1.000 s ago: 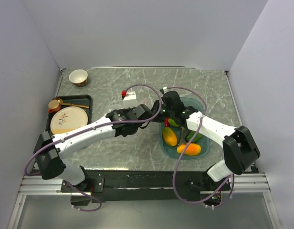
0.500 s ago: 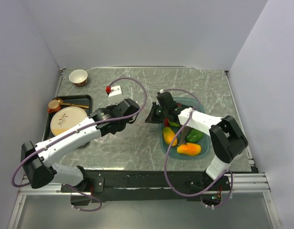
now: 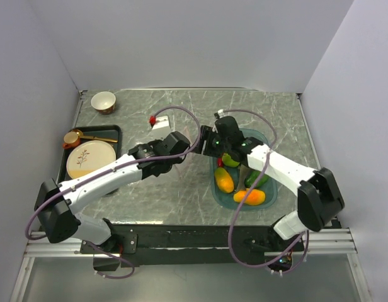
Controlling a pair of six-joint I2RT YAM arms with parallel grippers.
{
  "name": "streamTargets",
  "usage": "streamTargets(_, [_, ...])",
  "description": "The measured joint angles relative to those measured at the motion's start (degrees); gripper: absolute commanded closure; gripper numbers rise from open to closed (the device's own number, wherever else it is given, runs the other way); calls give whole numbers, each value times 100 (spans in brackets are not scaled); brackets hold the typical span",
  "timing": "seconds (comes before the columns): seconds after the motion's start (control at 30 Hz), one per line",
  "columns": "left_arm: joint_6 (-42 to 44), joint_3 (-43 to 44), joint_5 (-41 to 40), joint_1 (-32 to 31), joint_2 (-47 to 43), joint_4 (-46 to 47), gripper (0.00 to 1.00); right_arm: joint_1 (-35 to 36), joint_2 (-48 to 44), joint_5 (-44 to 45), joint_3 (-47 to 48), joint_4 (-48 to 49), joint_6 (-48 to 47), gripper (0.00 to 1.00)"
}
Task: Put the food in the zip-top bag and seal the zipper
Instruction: Open the zipper of the food storage bag, then pick up the fake fish from the bin.
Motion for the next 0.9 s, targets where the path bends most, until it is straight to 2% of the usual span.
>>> streamTargets(0.07, [24,-44,48,0,61,85,99,-9,-291,251,0,-214,-96,22])
streamTargets(0.2, [129,-170,181,0,79,269,99,-179,-841,756,-52,-699,-164,22])
streamTargets(0.47, [339,-238,450,0,81,557,99,-1443,-1971,1322,-1123,-1394,-149,26])
streamTargets(0.9, [599,-623,741,0,-339,855,99,-1615,-3080,970,-2455,-1856,199,35])
